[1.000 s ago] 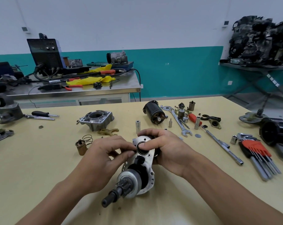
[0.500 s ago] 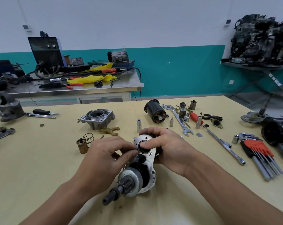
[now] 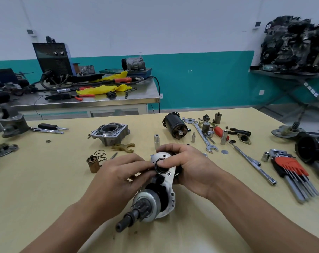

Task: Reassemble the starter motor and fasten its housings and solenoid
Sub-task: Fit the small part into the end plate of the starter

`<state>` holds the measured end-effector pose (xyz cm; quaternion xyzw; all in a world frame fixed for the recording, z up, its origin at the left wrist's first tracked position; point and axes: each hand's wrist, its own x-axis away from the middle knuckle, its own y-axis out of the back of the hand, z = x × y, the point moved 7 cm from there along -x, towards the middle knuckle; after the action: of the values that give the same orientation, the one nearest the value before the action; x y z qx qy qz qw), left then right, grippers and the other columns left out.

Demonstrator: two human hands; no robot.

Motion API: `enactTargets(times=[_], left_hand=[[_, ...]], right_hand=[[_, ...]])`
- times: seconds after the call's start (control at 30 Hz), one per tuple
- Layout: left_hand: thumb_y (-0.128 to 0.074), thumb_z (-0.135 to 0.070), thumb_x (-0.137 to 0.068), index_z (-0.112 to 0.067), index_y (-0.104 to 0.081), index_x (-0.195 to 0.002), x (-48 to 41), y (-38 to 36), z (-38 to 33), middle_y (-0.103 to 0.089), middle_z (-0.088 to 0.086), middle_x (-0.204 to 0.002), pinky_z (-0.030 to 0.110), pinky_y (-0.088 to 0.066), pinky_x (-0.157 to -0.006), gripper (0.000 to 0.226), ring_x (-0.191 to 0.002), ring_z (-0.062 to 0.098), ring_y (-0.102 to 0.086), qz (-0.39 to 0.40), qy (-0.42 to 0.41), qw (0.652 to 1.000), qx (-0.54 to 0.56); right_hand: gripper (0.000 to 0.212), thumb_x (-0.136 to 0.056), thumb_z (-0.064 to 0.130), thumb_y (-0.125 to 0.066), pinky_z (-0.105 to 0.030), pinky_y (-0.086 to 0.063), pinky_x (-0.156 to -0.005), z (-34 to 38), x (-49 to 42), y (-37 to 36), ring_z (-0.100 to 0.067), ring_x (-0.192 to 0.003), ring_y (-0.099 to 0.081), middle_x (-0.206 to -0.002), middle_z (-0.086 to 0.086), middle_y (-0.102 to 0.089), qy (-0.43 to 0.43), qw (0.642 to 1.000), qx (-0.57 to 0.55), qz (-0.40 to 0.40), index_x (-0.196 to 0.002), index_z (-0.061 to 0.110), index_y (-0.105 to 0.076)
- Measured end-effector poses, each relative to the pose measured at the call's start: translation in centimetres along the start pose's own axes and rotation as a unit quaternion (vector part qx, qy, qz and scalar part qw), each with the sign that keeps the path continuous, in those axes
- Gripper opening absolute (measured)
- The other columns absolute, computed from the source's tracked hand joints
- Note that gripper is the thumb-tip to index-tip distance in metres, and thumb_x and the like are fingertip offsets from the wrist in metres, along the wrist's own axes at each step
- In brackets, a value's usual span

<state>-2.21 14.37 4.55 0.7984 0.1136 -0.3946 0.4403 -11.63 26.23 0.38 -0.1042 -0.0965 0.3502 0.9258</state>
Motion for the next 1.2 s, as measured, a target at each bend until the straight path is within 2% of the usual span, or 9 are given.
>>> enactTargets(times=[0.23, 0.33, 0.53, 0.63, 0.73, 0.83, 0.97, 1.2], left_hand=[[-0.063, -0.027, -0.089, -0.014, -0.081, -0.095, 0.1, -0.2, 0.0, -0.069, -0.007, -0.082, 0.030, -0.052, -0.055, 0.024, -0.069, 0.011, -0.064, -0.013, -0.007, 1.000, 0.002], [-0.070, -0.018, -0.085, -0.017, -0.081, -0.097, 0.1, -0.3, 0.5, -0.068, -0.008, -0.083, 0.031, -0.053, -0.059, 0.016, -0.073, 0.012, -0.065, 0.000, 0.015, 0.999, 0.032], [-0.075, -0.012, -0.084, -0.021, -0.079, -0.102, 0.2, -0.3, 0.9, -0.071, -0.008, -0.086, 0.025, -0.055, -0.062, 0.021, -0.078, 0.011, -0.066, 0.003, 0.041, 0.996, 0.073], [-0.080, -0.005, -0.079, -0.018, -0.080, -0.097, 0.1, -0.1, 1.0, -0.072, -0.008, -0.083, 0.018, -0.053, -0.059, 0.023, -0.078, 0.008, -0.068, -0.014, 0.048, 0.997, 0.066], [-0.080, -0.008, -0.078, -0.016, -0.081, -0.090, 0.0, 0.0, 0.7, -0.072, -0.011, -0.082, 0.018, -0.053, -0.056, 0.014, -0.078, 0.005, -0.068, -0.019, 0.048, 0.996, 0.070], [-0.078, -0.010, -0.080, -0.016, -0.081, -0.091, 0.0, 0.0, 0.6, -0.071, -0.011, -0.083, 0.019, -0.053, -0.057, 0.013, -0.078, 0.005, -0.068, -0.016, 0.044, 0.996, 0.075], [-0.072, -0.011, -0.079, -0.016, -0.081, -0.094, 0.1, -0.2, 0.7, -0.071, -0.009, -0.084, 0.020, -0.054, -0.058, 0.017, -0.076, 0.008, -0.067, -0.014, 0.045, 0.996, 0.073], [-0.076, -0.013, -0.077, -0.017, -0.080, -0.097, 0.1, -0.2, 0.9, -0.071, -0.007, -0.083, 0.027, -0.055, -0.057, 0.021, -0.074, 0.010, -0.067, -0.026, 0.038, 0.996, 0.081]], right_hand=[[0.028, -0.081, -0.010, -0.065, -0.035, -0.056, -0.063, 0.0, 0.0, 0.0, -0.025, -0.072, -0.069, -0.084, -0.007, -0.073, -0.001, 1.000, 0.006, -0.002, -0.095, 0.013, -0.070], [0.028, -0.081, -0.010, -0.066, -0.035, -0.056, -0.063, 0.0, 0.0, 0.0, -0.024, -0.071, -0.070, -0.086, -0.007, -0.073, -0.003, 1.000, 0.007, 0.001, -0.096, 0.013, -0.070], [0.028, -0.081, -0.010, -0.065, -0.034, -0.056, -0.061, 0.0, 0.0, 0.0, -0.024, -0.071, -0.069, -0.087, -0.008, -0.071, -0.001, 1.000, 0.004, 0.004, -0.098, 0.012, -0.070], [0.028, -0.082, -0.011, -0.064, -0.034, -0.056, -0.061, 0.0, 0.0, -0.1, -0.024, -0.069, -0.068, -0.084, -0.007, -0.071, -0.002, 1.000, 0.004, 0.005, -0.098, 0.012, -0.069], [0.028, -0.081, -0.011, -0.064, -0.034, -0.056, -0.062, 0.0, 0.0, -0.1, -0.024, -0.069, -0.068, -0.084, -0.007, -0.072, -0.002, 1.000, 0.005, 0.003, -0.096, 0.013, -0.069], [0.028, -0.081, -0.010, -0.065, -0.034, -0.056, -0.062, 0.0, 0.0, 0.0, -0.024, -0.070, -0.069, -0.086, -0.008, -0.073, -0.003, 1.000, 0.007, 0.000, -0.096, 0.013, -0.069], [0.028, -0.082, -0.010, -0.064, -0.033, -0.056, -0.061, 0.0, 0.0, -0.1, -0.023, -0.070, -0.069, -0.089, -0.009, -0.073, -0.006, 1.000, 0.002, 0.000, -0.096, 0.013, -0.068], [0.028, -0.082, -0.010, -0.065, -0.032, -0.055, -0.060, 0.0, 0.0, -0.2, -0.021, -0.067, -0.068, -0.083, -0.005, -0.074, -0.007, 1.000, 0.001, 0.002, -0.096, 0.013, -0.068]])
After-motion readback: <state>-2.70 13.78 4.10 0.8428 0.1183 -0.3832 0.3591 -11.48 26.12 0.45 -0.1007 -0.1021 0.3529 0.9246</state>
